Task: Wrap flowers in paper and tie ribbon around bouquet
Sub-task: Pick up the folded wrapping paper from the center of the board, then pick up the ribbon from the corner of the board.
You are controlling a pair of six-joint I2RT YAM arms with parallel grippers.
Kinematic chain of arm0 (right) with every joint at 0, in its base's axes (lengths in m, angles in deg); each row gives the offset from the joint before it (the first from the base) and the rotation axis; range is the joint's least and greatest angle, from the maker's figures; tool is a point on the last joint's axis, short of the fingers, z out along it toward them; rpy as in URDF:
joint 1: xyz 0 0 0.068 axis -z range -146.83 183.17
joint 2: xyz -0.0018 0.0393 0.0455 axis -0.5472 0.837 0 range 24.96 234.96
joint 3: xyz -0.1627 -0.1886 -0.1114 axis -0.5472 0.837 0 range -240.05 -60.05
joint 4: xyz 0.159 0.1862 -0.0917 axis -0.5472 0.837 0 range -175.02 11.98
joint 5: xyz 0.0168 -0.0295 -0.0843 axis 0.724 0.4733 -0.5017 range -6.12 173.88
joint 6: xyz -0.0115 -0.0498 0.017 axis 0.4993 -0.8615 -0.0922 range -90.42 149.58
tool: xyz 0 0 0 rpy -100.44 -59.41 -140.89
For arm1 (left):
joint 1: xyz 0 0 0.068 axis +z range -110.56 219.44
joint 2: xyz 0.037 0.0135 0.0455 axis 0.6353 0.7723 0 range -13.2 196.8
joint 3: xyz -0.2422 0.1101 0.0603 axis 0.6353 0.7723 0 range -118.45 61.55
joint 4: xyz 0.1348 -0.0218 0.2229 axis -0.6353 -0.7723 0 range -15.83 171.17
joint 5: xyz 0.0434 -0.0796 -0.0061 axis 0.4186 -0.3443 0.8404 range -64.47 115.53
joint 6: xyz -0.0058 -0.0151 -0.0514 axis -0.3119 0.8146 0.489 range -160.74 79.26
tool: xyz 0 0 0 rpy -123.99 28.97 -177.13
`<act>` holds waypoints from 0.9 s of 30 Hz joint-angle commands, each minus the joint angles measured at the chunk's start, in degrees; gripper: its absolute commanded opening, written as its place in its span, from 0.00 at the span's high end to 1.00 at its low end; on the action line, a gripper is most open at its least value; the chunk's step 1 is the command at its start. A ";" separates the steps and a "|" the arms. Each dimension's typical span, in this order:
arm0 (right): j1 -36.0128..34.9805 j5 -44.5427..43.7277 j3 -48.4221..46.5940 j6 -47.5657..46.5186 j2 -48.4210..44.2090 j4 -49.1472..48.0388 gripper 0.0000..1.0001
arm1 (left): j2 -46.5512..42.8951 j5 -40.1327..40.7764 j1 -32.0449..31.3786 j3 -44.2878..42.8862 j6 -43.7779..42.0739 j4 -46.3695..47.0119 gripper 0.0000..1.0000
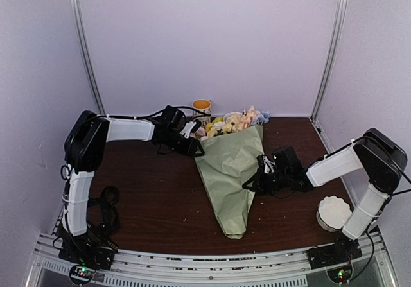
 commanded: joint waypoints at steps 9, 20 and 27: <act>-0.39 -1.72 -1.08 -0.83 -1.35 2.64 1.00 | -23.08 10.67 0.60 17.36 -3.20 -5.47 0.38; -1.96 -2.45 -4.17 -3.68 -1.36 7.03 1.00 | -43.94 28.49 9.19 43.50 10.15 -15.37 0.34; -2.35 -1.96 -5.41 -5.69 -1.18 9.20 1.00 | -56.66 36.80 17.50 52.95 16.51 -16.56 0.27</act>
